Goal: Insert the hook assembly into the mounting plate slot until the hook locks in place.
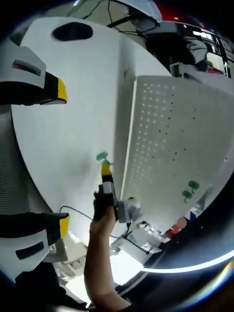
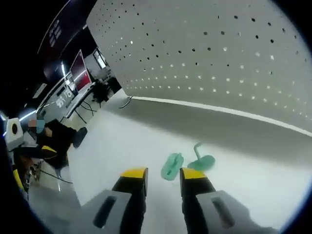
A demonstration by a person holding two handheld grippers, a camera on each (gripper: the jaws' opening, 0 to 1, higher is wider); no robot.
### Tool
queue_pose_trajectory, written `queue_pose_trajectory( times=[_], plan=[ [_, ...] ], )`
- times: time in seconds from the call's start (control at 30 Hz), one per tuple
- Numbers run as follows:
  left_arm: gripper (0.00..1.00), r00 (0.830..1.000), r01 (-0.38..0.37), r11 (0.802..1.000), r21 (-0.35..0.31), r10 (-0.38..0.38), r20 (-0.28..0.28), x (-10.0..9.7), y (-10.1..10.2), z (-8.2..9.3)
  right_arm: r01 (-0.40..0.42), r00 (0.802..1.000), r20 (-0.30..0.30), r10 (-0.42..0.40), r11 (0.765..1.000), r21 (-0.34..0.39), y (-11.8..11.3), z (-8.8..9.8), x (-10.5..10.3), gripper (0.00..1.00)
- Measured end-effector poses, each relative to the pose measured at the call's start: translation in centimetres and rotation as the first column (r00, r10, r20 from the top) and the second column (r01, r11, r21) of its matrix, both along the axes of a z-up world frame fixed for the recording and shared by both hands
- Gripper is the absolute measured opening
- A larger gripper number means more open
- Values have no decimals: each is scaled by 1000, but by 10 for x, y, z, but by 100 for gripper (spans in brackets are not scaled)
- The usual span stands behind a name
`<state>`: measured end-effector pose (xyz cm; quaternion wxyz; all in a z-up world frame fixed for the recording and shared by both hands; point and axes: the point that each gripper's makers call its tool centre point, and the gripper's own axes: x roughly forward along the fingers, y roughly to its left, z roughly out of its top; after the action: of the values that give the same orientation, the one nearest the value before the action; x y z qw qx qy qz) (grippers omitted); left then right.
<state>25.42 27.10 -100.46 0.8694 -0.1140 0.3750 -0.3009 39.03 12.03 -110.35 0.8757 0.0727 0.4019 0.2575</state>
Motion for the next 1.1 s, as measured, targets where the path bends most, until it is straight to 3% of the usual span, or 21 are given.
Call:
queue_pose_trajectory(
  times=[0.5, 0.8, 1.1],
  plan=[
    [93, 1000, -3, 1000, 4, 4, -21, 3, 0, -8, 99, 991, -93, -96, 995, 28, 2, -15, 21, 15],
    [93, 1000, -2, 1000, 7, 2, -14, 6, 0, -6, 96, 989, -115, -95, 995, 3, 1, -19, 23, 1],
    [92, 1000, 3, 1000, 9, -3, -8, 4, -2, -4, 132, 985, -110, -129, 991, 22, -3, -11, 22, 0]
  ],
)
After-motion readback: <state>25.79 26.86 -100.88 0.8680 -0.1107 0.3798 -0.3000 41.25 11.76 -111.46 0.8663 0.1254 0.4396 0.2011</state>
